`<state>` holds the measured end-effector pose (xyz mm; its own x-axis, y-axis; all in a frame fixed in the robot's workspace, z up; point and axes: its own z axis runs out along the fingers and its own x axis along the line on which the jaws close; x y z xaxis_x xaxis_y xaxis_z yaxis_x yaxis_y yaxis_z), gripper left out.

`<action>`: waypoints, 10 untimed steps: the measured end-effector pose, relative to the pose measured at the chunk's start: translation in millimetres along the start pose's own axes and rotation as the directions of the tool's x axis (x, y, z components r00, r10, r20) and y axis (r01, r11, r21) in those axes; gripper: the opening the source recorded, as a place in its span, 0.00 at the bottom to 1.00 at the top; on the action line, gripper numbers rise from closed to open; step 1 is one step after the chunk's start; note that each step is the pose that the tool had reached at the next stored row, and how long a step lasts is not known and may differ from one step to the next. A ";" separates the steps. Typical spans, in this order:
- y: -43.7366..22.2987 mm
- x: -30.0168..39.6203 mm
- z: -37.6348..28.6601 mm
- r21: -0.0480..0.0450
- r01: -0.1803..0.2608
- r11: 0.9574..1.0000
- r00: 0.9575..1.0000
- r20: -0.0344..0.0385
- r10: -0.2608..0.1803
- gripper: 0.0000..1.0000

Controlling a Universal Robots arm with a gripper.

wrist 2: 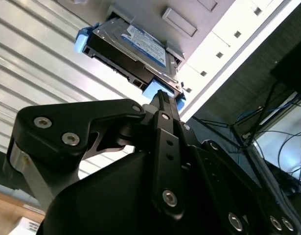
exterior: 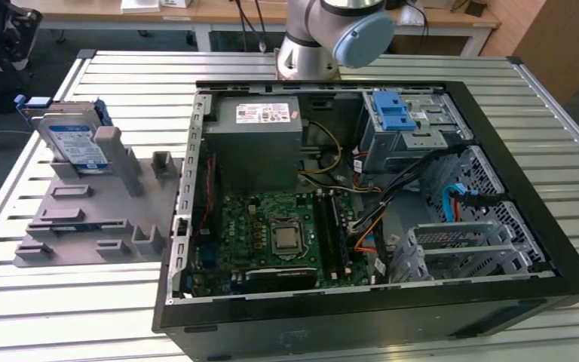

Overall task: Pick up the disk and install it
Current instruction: 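Pick up the disk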

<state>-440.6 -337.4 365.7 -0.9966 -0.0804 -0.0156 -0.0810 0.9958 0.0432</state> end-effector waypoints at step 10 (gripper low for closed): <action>0.0 0.0 1.2 -0.003 0.181 0.983 0.983 -0.008 -0.181 0.11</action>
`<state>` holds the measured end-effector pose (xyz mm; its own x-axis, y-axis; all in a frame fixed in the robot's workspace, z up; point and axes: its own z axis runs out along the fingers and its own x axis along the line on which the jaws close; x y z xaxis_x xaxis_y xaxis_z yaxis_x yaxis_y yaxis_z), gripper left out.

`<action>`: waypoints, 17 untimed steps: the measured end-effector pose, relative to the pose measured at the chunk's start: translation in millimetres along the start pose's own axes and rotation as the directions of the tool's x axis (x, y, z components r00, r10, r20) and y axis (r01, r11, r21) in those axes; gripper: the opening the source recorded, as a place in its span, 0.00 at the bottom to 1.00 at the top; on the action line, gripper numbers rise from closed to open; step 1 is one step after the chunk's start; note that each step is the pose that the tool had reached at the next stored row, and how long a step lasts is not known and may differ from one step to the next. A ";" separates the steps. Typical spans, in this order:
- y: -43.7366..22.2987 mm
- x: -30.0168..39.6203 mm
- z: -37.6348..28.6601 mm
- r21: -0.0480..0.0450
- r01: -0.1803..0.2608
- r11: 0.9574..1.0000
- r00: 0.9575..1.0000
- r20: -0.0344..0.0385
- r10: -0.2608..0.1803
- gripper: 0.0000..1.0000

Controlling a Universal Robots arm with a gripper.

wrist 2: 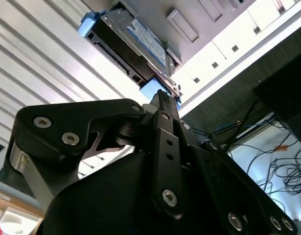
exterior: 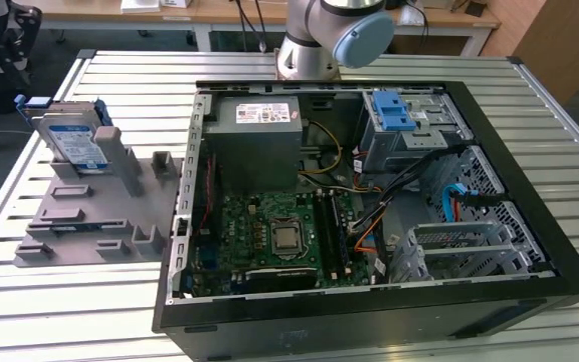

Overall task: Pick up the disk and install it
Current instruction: 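Pick up the disk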

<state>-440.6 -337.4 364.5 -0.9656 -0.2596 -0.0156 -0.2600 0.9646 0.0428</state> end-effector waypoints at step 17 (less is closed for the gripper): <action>-0.1 0.0 2.7 0.004 0.296 0.955 0.955 -0.016 -0.295 0.11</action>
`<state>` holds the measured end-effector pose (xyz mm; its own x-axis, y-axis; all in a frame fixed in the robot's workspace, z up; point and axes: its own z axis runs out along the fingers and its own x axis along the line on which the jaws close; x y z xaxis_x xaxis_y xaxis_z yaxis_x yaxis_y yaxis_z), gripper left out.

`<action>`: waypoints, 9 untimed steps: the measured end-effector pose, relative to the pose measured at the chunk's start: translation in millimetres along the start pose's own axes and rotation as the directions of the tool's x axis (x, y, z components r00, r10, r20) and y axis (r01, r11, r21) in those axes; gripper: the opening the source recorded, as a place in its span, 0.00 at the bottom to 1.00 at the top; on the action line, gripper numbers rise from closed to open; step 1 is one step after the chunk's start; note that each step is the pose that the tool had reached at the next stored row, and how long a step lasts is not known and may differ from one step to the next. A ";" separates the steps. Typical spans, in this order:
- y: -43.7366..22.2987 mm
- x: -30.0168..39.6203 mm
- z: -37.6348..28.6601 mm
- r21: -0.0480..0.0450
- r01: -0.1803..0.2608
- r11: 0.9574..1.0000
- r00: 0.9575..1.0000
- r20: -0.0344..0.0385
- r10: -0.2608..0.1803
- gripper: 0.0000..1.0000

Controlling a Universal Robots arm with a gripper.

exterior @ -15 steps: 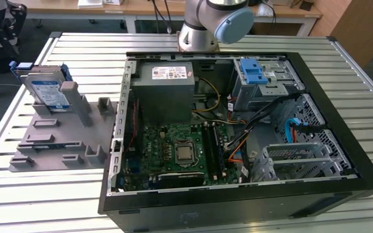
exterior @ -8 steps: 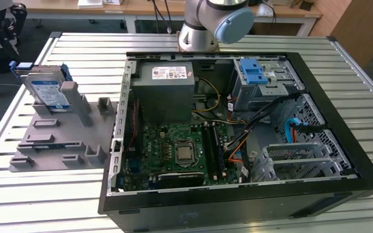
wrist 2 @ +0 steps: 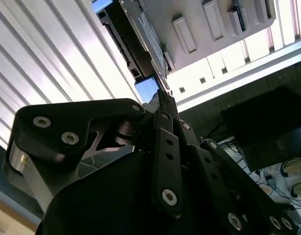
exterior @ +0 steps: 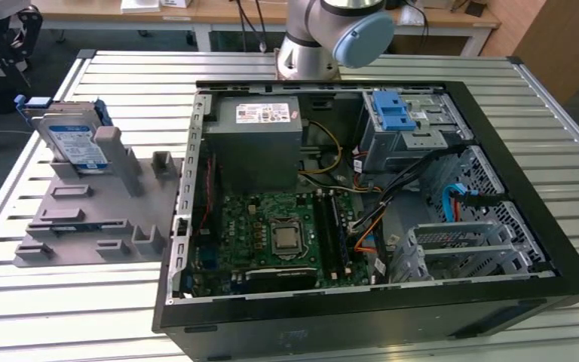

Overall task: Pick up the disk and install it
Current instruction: 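Pick up the disk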

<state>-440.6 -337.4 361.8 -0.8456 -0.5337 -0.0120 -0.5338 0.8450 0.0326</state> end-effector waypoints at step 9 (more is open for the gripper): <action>-0.1 0.0 2.4 -0.002 0.164 0.986 0.986 -0.005 -0.164 0.11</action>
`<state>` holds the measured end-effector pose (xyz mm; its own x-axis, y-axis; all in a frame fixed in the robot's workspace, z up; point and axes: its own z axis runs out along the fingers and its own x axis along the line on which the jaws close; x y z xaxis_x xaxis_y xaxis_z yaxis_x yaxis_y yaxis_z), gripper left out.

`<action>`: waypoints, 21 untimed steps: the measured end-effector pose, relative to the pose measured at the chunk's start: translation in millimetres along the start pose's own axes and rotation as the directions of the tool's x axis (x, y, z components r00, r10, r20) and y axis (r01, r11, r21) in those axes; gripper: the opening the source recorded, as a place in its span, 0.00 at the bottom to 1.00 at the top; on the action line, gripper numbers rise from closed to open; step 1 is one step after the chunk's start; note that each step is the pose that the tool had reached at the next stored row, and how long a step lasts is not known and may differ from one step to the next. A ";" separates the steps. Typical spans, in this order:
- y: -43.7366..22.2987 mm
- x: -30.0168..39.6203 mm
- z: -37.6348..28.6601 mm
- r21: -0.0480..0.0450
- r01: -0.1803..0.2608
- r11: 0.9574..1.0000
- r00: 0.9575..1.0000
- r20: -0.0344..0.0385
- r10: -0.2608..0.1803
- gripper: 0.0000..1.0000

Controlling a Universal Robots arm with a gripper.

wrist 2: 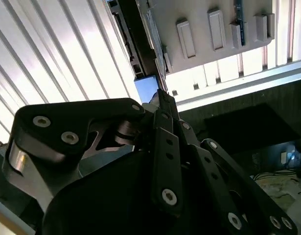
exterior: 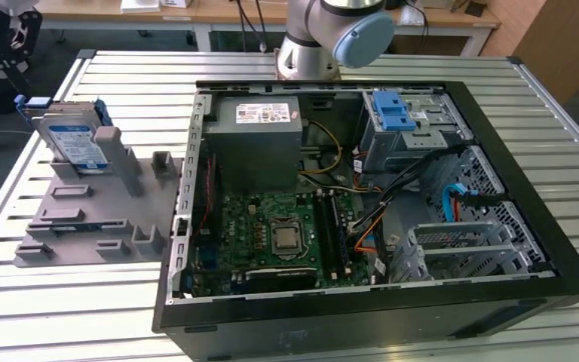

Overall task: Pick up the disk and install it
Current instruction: 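Pick up the disk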

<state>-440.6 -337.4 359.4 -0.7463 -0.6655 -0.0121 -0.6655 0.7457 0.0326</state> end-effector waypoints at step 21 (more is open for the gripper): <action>0.0 0.1 1.0 -0.004 0.256 0.967 0.967 -0.008 -0.256 0.11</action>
<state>-440.7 -337.4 358.4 -0.5512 -0.8343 -0.0121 -0.8342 0.5506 0.0326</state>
